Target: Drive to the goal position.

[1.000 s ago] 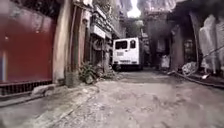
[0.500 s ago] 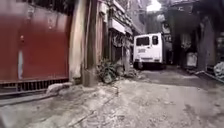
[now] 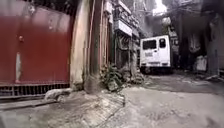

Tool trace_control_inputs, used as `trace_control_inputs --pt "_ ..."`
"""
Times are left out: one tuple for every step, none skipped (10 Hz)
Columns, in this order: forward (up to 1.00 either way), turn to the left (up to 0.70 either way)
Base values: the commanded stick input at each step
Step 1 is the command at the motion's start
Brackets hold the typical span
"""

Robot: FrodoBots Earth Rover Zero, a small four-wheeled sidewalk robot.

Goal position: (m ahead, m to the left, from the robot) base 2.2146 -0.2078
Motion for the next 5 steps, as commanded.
trace_control_inputs --pt "0.5 0.0" --pt "0.5 0.0" --pt "0.5 -0.27" --pt "0.5 -0.27" --pt "0.5 -0.27"
